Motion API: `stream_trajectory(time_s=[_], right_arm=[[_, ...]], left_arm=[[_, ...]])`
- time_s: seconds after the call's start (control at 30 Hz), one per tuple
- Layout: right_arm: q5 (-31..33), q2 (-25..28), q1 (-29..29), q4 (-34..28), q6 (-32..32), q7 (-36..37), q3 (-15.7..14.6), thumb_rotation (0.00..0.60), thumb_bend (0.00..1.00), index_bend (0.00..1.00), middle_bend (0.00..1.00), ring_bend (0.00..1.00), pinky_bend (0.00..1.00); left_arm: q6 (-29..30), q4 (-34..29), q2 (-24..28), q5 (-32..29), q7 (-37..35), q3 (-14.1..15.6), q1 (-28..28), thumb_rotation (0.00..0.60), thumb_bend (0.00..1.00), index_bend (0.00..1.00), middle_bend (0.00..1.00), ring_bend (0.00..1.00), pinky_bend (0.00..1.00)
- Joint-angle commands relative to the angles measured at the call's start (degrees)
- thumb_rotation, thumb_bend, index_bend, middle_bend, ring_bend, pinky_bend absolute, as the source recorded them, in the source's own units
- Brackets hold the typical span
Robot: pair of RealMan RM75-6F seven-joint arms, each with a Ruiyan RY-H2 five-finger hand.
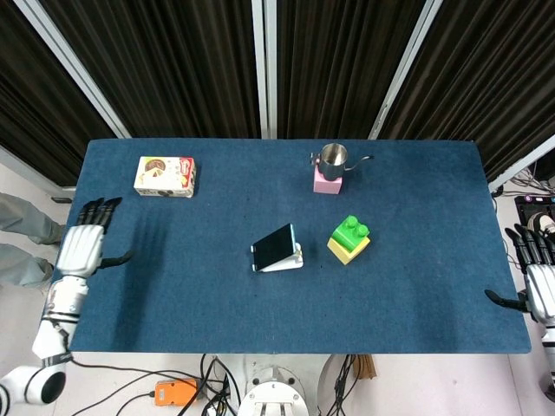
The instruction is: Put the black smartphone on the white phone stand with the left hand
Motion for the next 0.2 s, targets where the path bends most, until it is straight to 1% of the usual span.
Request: stream_trajectory(time_s=[0.03,0.2], right_arm=[[-0.6,-0.6,-0.4,0.3,1.0,0.2,-0.1,0.600,0.17,0.00,0.06,0.00,0.09],[-1.3,-1.2,-0.6,0.5,1.7,0.4,-0.3,0.600,0.17,0.00,0.06,0.00,0.09]], left_arm=[[4.2,-1.7,4.3,-0.3,-0.5,2.5,5.0,0.600,0.12,0.07,0.10,0.00,0.00],[6.9,-4.6,8.1,-0.9,0.4,4.2,9.0,0.600,0.12,0.07,0.10,0.00,0.00]])
